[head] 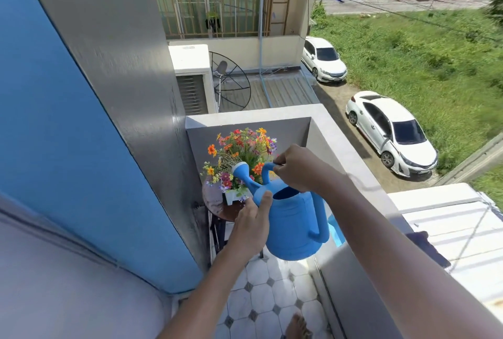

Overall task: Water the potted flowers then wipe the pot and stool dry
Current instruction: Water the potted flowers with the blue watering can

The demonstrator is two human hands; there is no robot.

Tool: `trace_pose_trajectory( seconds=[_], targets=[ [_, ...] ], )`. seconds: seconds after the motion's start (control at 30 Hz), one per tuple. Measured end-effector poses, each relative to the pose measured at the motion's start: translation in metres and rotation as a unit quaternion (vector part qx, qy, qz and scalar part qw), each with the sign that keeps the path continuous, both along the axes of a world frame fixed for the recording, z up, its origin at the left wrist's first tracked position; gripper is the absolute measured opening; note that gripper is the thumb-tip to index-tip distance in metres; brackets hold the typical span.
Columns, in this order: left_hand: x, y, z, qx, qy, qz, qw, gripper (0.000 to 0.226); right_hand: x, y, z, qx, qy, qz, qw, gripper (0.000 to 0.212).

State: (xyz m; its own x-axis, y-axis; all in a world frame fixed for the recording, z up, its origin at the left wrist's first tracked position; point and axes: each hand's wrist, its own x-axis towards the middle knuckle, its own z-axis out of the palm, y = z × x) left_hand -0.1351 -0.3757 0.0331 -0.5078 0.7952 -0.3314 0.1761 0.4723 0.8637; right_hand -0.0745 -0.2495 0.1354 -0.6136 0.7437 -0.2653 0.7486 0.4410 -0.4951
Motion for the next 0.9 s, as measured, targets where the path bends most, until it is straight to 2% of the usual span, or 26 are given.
trace_pose_trajectory(
  seconds=[0.37,0.6,0.8,0.9],
  targets=[
    [0.016,-0.008,-0.002,-0.008,-0.002,-0.020,1.000,0.060,0.016,-0.006,-0.007,-0.008,-0.002,-0.031,0.999,0.027],
    [0.031,0.014,0.000,0.030,-0.010,-0.062,0.998,0.076,0.037,0.006,-0.002,-0.008,-0.012,-0.082,0.996,0.029],
    [0.040,0.027,0.003,0.018,-0.024,-0.084,0.996,0.071,0.049,0.015,-0.002,-0.014,-0.022,-0.115,0.993,0.030],
    [0.039,0.034,0.002,0.008,-0.004,-0.104,0.995,0.068,0.052,0.018,-0.003,-0.013,-0.017,-0.123,0.992,0.031]
  ],
)
